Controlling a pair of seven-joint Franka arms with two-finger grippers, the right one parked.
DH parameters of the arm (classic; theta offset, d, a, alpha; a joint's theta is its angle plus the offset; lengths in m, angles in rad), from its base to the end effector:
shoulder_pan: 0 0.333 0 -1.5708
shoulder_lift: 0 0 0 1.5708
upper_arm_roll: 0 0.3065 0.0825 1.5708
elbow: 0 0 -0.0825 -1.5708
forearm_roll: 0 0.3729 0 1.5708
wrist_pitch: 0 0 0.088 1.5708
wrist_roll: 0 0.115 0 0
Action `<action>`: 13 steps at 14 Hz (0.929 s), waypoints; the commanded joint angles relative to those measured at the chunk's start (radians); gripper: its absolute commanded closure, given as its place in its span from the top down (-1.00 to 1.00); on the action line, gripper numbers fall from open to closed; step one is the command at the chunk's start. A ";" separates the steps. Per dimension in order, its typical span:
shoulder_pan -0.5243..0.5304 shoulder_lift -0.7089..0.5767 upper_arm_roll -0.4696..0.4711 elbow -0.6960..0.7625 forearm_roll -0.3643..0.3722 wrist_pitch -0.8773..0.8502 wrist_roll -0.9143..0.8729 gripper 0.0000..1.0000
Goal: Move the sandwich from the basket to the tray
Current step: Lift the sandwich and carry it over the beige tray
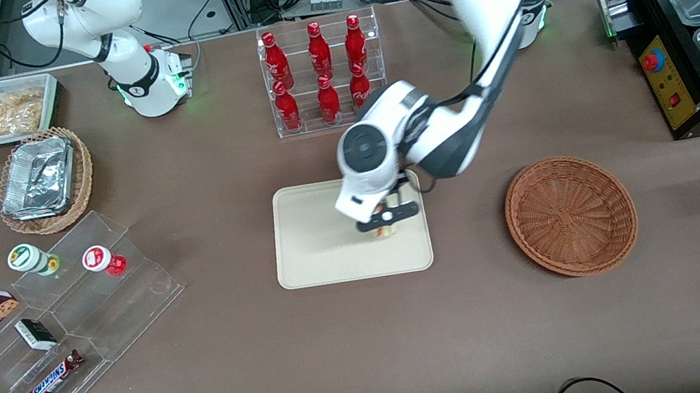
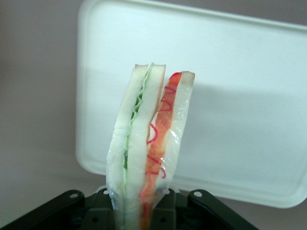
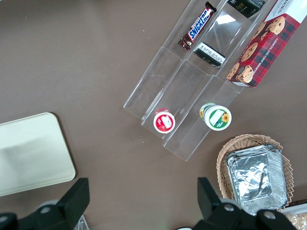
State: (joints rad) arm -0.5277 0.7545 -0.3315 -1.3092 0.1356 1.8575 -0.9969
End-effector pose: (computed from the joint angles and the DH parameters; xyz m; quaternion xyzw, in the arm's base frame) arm 0.5029 -0.4900 0.2843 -0.9922 -0.0764 0.0919 0.0352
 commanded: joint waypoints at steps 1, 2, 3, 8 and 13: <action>-0.043 0.109 0.011 0.122 0.038 0.047 -0.032 -0.72; -0.073 0.130 0.014 0.123 0.041 0.087 -0.066 -0.59; -0.081 0.150 0.015 0.131 0.057 0.107 -0.092 -0.43; -0.071 0.129 0.017 0.134 0.110 0.100 -0.092 1.00; 0.023 -0.081 0.048 0.131 0.111 -0.077 -0.045 1.00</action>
State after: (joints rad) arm -0.5528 0.8004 -0.2847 -1.1409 0.2409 1.8784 -1.0687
